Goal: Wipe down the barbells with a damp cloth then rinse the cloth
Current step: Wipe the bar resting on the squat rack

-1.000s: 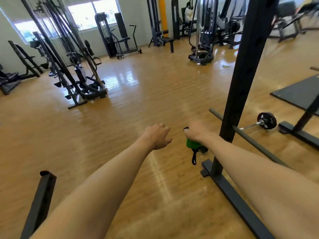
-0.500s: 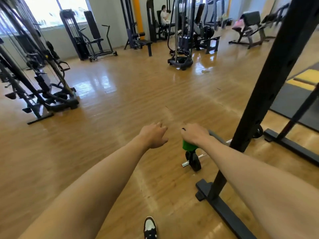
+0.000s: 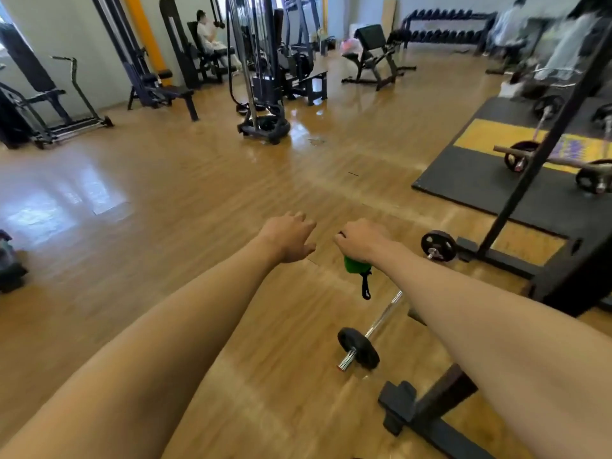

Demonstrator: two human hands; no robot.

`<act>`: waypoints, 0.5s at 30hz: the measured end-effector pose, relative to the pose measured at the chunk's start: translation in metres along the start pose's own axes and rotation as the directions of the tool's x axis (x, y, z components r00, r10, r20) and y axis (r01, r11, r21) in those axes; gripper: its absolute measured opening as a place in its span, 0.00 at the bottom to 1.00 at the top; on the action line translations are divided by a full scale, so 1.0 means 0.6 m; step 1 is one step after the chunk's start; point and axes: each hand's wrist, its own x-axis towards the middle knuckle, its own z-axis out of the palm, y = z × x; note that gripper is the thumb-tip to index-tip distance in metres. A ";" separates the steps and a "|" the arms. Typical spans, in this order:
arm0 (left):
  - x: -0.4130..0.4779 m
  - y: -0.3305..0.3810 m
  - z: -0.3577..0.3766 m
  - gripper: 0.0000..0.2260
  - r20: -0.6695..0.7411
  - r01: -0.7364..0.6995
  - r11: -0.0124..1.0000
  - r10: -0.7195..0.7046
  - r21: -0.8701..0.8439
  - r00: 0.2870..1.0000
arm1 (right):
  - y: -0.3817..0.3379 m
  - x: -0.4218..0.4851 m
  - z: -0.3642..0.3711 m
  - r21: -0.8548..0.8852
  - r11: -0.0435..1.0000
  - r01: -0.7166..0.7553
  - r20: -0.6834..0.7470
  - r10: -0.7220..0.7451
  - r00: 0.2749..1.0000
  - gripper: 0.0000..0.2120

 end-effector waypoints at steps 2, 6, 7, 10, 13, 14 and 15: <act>0.064 -0.031 0.007 0.25 -0.019 -0.047 0.999 0.047 -0.008 0.999 | 0.016 0.063 0.004 0.009 0.998 -0.059 -0.019 0.059 0.998 0.19; 0.202 -0.088 0.028 0.25 -0.024 -0.136 0.991 0.136 0.018 0.990 | 0.058 0.201 0.017 0.042 0.984 -0.172 -0.032 0.174 0.984 0.22; 0.240 -0.104 0.031 0.25 -0.027 -0.151 0.988 0.151 0.025 0.988 | 0.069 0.240 0.016 0.063 0.978 -0.196 -0.032 0.199 0.980 0.21; 0.360 -0.155 0.032 0.25 -0.049 -0.186 0.982 0.188 0.044 0.981 | 0.103 0.367 0.006 0.133 0.962 -0.240 -0.038 0.247 0.968 0.21; 0.477 -0.203 0.026 0.25 -0.029 -0.220 0.974 0.222 0.057 0.975 | 0.130 0.475 -0.020 0.137 0.950 -0.281 -0.020 0.286 0.958 0.20; 0.513 -0.217 0.021 0.26 -0.034 -0.227 0.972 0.230 0.060 0.973 | 0.141 0.508 -0.034 0.138 0.946 -0.294 -0.025 0.300 0.954 0.20; 0.551 -0.230 0.015 0.26 -0.040 -0.235 0.970 0.237 0.057 0.971 | 0.152 0.539 -0.048 0.140 0.942 -0.306 -0.034 0.314 0.949 0.20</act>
